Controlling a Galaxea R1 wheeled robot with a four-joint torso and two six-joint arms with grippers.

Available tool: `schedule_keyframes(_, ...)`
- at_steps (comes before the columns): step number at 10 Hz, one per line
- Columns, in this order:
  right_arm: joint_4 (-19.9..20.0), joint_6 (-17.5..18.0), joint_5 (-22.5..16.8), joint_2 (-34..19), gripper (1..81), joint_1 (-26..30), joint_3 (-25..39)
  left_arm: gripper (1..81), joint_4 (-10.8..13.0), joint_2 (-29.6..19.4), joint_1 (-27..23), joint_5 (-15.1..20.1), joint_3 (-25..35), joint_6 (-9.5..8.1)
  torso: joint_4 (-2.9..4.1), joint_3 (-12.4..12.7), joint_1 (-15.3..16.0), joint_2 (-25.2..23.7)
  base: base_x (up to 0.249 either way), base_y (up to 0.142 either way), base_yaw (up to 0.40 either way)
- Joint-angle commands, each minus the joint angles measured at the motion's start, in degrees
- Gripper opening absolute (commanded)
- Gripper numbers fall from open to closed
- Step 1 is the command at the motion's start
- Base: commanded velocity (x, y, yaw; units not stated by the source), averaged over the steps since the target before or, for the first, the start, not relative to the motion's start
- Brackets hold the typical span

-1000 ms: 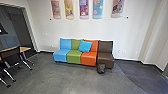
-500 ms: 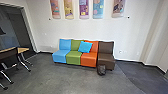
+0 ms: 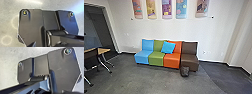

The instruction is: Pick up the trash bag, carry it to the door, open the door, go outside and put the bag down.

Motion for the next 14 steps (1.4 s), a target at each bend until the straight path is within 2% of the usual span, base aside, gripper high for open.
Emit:
schedule_keyframes(1,-0.3,-0.2,-2.9,0.5,81.1,2.2,0.5,81.1,-0.5,0.4,-2.7,3.1,-0.1,0.05,0.00,0.0,0.0,0.0,0.136,-0.076,0.000)
schedule_keyframes(14,-0.2,-0.2,-2.9,0.3,81.1,2.2,0.4,81.1,-0.8,0.5,-2.7,3.1,-0.1,0.05,0.00,0.0,0.0,0.0,0.133,-0.099,0.000)
